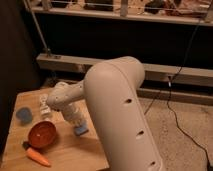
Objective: Wipe the white sponge on the table
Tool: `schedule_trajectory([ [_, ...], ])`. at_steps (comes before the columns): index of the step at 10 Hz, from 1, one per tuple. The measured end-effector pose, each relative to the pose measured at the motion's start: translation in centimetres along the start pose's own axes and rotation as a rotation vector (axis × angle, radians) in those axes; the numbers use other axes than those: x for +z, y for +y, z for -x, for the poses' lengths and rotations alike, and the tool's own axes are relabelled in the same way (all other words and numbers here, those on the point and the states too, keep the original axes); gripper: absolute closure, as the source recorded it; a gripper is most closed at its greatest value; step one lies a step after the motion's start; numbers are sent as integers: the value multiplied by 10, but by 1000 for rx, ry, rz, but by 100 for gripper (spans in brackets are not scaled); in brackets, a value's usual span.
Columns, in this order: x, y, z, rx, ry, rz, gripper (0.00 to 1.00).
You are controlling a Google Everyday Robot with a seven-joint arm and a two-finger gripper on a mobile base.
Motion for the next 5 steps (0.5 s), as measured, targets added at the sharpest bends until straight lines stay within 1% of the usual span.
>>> schedule_trajectory([
  [2, 2, 4, 10, -12, -2, -1, 100],
  [5, 0, 8, 30, -18, -24, -5, 100],
])
